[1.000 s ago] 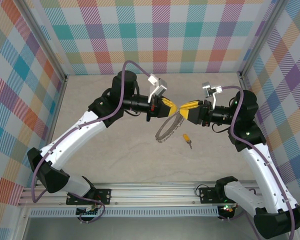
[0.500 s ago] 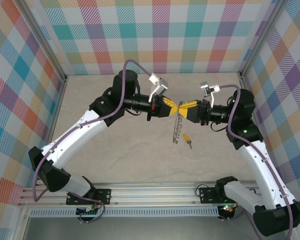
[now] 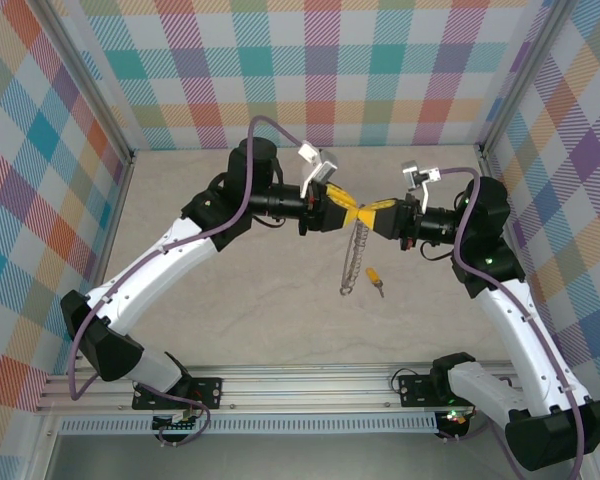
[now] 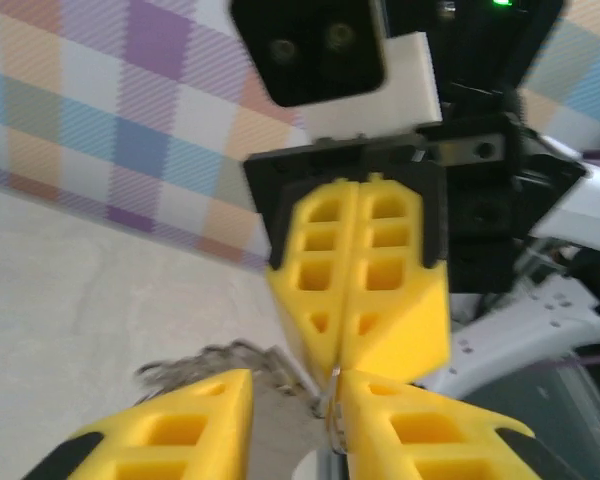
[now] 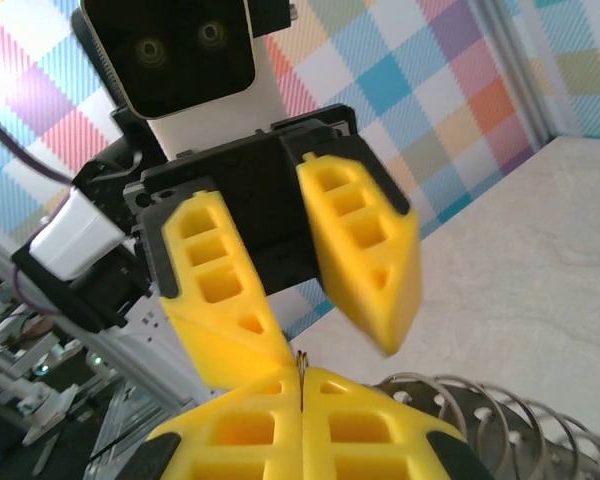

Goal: Put the keys on the keyring

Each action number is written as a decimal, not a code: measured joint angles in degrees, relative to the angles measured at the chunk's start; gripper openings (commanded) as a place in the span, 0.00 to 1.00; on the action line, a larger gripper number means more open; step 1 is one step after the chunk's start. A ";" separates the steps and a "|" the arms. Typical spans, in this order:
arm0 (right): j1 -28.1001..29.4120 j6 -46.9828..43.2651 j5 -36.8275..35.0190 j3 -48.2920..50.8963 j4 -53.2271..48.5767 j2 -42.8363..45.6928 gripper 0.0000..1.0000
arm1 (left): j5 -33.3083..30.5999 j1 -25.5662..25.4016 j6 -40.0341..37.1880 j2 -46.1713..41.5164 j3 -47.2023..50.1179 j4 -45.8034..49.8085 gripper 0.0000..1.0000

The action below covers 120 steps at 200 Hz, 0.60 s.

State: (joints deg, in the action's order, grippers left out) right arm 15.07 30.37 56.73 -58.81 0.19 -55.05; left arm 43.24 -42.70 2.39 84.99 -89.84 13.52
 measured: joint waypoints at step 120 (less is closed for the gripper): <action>0.00 8.61 -9.27 6.73 17.16 -0.17 0.00 | -13.20 -0.02 19.56 -7.87 19.37 -26.23 0.45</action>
State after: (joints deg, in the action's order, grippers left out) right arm 15.07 38.98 47.46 -52.07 17.34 -55.22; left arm 30.04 -42.72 21.96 77.12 -70.48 -12.71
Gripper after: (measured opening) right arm 0.050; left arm 0.447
